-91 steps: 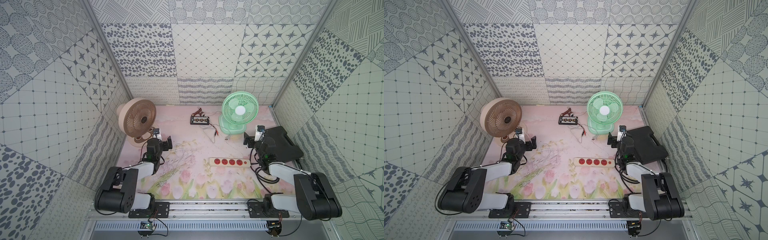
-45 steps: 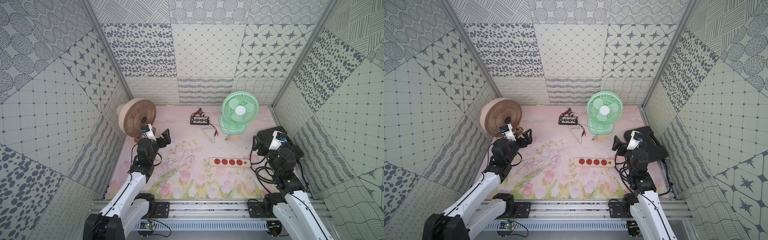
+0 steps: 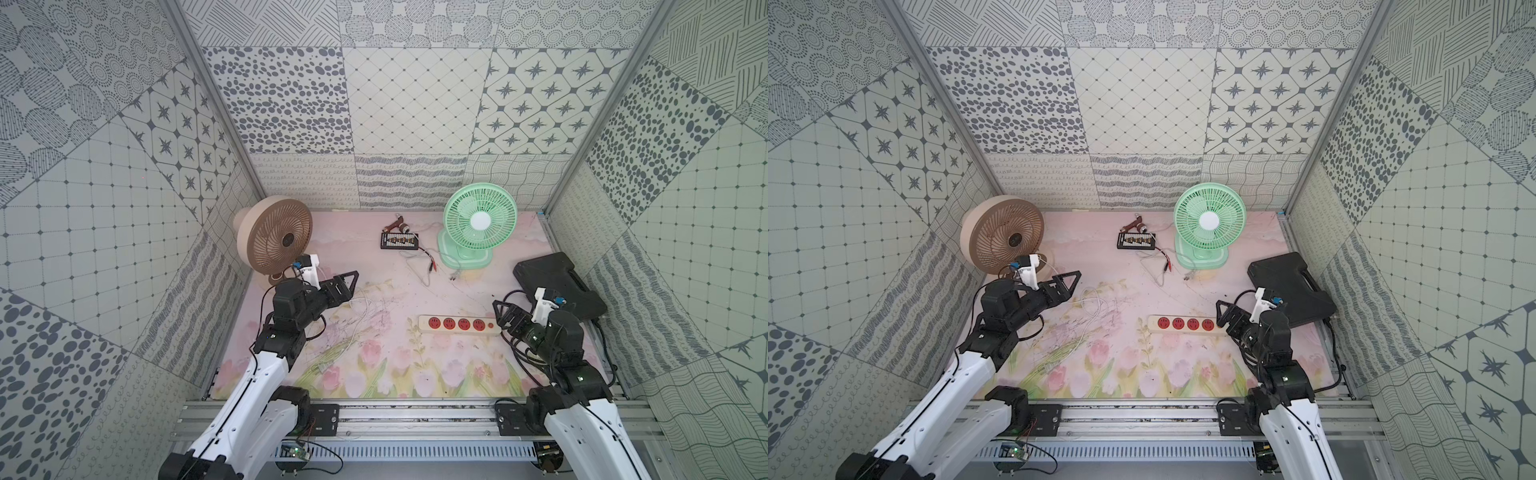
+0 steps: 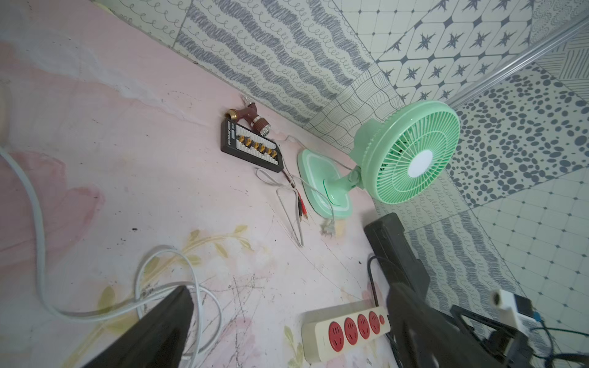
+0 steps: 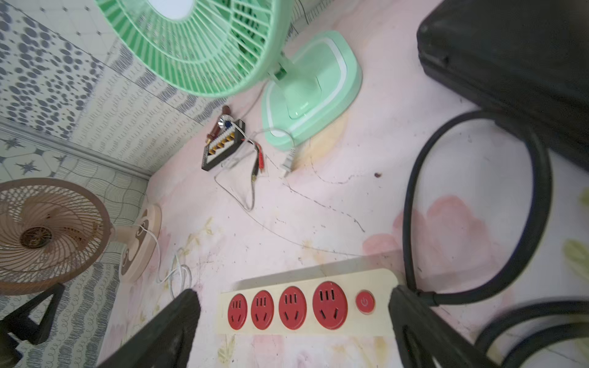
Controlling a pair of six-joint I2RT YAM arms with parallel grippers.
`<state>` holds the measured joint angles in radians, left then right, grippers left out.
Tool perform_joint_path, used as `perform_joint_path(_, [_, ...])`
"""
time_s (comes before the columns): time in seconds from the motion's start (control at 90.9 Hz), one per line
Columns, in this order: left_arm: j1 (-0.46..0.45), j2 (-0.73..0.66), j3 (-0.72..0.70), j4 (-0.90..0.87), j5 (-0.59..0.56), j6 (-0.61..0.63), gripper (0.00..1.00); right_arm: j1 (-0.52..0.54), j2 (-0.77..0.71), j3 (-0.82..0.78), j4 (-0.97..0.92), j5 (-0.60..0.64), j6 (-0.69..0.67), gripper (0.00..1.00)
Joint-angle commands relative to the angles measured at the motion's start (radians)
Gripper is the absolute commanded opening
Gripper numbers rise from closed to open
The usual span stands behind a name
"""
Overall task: Plug the desk fan into the power strip
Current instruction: Adjust the socket at the center of the board.
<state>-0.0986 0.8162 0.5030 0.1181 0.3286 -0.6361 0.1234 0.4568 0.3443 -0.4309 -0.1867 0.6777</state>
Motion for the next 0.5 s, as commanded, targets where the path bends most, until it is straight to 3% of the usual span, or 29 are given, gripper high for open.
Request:
perform_joint_path(0.0, [-0.006,-0.07,-0.043,-0.114,0.038,-0.104,0.99,0.005,0.082,0.0,-0.002,-0.047,0.016,0.97])
perform_joint_path(0.088, [-0.005,-0.093,-0.092,-0.143,-0.068,-0.203,0.99,0.005,0.149,0.008,0.005,-0.042,0.007,0.96])
perform_joint_path(0.352, [0.002,-0.009,-0.153,0.039,-0.017,-0.235,1.0,0.006,0.335,0.011,0.06,0.012,-0.011,0.96])
perform_joint_path(0.484, [0.002,-0.004,-0.153,0.032,-0.04,-0.232,1.0,0.028,0.421,0.017,0.119,-0.002,-0.004,0.95])
